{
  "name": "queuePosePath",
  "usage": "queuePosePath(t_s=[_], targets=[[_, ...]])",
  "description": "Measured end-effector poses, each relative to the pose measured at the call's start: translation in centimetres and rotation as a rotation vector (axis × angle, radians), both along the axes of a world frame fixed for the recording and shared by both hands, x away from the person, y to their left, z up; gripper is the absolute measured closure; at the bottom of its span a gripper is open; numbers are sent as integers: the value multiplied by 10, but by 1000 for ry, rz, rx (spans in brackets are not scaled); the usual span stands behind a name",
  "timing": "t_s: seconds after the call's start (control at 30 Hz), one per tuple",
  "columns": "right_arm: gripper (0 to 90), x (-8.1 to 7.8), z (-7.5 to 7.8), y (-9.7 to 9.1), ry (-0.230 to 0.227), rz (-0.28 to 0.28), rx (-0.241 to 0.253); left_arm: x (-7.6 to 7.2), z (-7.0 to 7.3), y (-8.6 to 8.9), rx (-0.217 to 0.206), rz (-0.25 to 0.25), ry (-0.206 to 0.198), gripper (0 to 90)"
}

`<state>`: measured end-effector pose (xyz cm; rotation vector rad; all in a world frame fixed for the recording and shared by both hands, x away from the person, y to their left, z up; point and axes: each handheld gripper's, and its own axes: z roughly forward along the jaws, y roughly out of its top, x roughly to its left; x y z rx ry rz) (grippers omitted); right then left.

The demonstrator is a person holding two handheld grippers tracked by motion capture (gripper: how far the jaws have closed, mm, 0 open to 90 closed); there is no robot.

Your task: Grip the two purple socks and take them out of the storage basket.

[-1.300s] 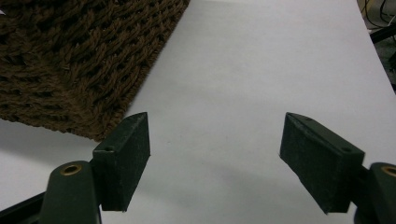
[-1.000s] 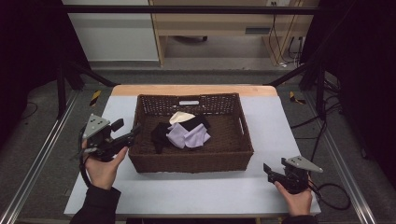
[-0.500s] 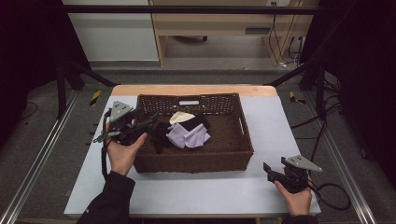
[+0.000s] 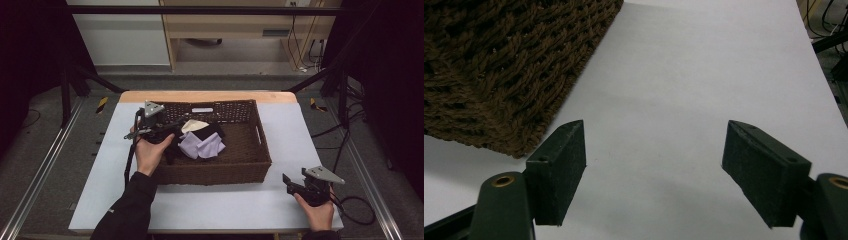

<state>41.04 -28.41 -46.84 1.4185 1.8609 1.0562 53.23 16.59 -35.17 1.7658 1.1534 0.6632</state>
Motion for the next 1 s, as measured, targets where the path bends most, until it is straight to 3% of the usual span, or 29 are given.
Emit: queuePosePath(t_s=[0.37,0.73,1.0], targets=[[262,0,-1,0,10,-2,-6,11,-27,-16,84,-26,44,340],[279,1,-2,0,15,-4,-8,12,-47,-19,94,-39,101,417],[307,1,-2,1,15,-7,-6,12,-55,-25,175,-51,148,487]])
